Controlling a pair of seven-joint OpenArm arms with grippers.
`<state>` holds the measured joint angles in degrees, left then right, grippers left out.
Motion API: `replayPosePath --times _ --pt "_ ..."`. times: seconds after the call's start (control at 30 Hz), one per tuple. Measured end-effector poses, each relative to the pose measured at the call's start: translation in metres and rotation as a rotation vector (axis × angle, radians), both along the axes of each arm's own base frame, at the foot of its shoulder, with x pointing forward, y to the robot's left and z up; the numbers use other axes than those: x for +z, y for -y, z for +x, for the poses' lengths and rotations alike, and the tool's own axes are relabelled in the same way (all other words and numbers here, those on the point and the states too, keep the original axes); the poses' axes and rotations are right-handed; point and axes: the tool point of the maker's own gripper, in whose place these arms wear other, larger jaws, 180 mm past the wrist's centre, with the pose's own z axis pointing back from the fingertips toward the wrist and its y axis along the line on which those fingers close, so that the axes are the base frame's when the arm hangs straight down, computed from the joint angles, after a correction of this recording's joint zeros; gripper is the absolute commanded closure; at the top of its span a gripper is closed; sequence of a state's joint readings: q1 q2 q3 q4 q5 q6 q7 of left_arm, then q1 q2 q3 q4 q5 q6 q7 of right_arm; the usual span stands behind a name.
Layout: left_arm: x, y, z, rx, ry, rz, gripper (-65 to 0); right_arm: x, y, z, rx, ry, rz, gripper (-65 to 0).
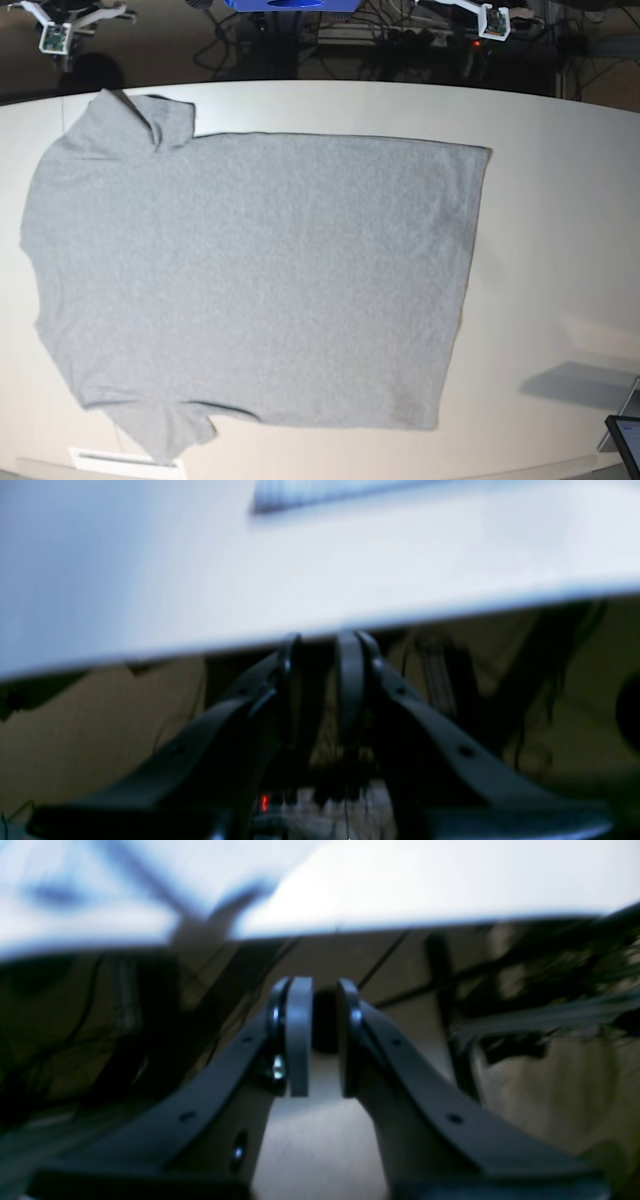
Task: Fold the T-shirt properly
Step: 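Lower both grippers onto the shirt's shoulder edge near the collar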
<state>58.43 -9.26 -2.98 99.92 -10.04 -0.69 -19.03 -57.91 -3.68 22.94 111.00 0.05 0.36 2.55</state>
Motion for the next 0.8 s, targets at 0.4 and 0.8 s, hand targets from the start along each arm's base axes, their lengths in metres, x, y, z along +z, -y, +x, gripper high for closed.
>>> replayPosePath --times 0.4,0.8 --pt "0.048 -0.036 0.041 0.047 0.164 0.111 -13.4 0.010 -0.002 0.067 0.043 0.095 0.034 -32.9" --pt "0.028 -0.043 0.055 0.093 0.065 0.101 -13.4 0.013 0.035 0.081 -0.082 0.087 0.341 -34.2"
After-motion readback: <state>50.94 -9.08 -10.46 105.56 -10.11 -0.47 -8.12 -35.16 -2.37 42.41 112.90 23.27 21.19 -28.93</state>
